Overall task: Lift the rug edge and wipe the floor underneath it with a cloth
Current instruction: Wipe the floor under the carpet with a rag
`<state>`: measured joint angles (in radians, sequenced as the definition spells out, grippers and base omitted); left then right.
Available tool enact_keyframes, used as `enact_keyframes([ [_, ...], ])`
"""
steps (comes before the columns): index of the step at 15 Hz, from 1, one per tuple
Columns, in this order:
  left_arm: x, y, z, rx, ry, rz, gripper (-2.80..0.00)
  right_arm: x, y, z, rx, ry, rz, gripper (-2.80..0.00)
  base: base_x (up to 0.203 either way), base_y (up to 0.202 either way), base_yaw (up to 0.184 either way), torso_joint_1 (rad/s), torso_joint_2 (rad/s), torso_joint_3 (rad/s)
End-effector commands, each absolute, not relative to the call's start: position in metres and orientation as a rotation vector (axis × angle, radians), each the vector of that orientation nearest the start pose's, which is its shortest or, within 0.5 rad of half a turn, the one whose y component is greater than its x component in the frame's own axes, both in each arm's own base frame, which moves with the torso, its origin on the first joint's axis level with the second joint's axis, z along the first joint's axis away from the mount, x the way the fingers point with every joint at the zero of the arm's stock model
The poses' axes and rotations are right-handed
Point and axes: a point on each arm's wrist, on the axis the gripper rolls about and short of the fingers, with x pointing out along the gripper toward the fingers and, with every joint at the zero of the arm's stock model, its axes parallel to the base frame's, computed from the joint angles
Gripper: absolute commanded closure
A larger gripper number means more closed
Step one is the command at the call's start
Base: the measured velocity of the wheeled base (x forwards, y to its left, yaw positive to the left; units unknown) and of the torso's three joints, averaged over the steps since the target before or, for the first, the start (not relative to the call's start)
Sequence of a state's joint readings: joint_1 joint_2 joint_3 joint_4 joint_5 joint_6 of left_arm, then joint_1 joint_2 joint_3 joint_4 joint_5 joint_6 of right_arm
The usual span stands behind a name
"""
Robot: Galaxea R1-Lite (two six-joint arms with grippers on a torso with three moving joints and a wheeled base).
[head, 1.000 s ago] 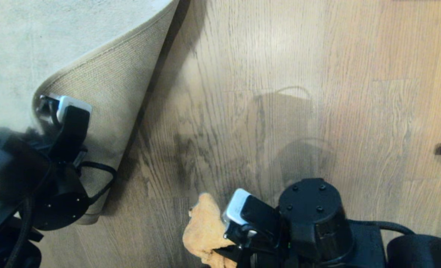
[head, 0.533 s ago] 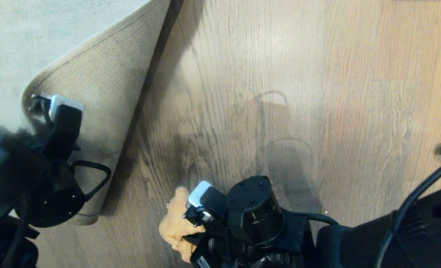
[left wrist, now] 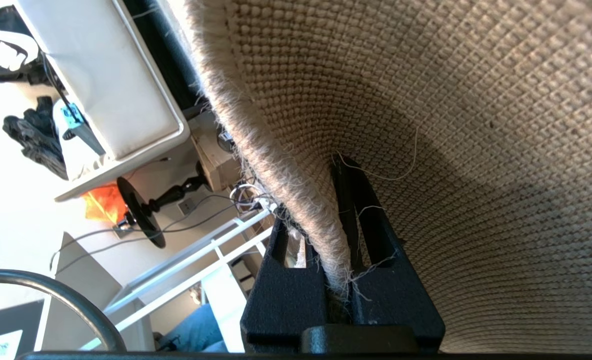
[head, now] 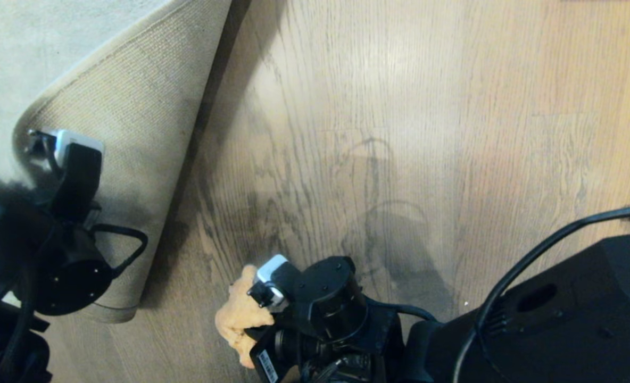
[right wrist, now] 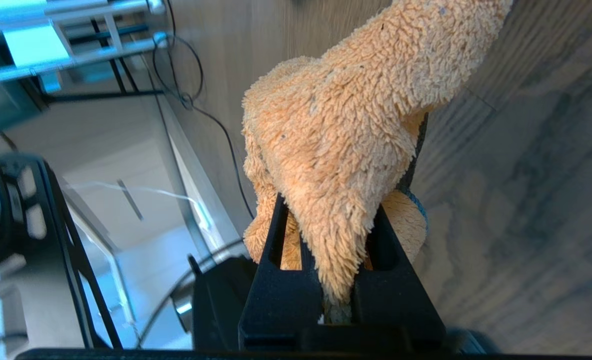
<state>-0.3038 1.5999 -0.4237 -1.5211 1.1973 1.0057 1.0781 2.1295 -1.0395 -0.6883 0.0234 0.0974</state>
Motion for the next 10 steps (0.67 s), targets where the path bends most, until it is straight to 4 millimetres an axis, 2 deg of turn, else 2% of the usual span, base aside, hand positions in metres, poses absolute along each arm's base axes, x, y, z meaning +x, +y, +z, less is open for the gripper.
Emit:
enact_keyframes([
  [1,0.222,-0.048,0.209,0.630,0.147,0.943,0.00,0.195,0.364,0.087,-0.106,0.423,1.060,0.00,0.000,0.000,0.000,0.000,0.00,0.000],
  [3,0.223,-0.050,0.215,0.613,0.127,0.944,0.00,0.200,0.373,0.086,-0.098,0.406,1.041,0.00,0.000,0.000,0.000,0.000,0.00,0.000],
  [6,0.222,-0.050,0.220,0.602,0.113,0.945,0.00,0.213,0.391,0.087,-0.054,0.347,0.907,0.00,0.000,0.000,0.000,0.000,0.00,0.000],
  [10,0.219,-0.062,0.220,0.600,0.097,0.894,0.00,0.213,0.398,0.082,-0.039,0.348,0.883,0.00,0.000,0.000,0.000,0.000,0.00,0.000],
])
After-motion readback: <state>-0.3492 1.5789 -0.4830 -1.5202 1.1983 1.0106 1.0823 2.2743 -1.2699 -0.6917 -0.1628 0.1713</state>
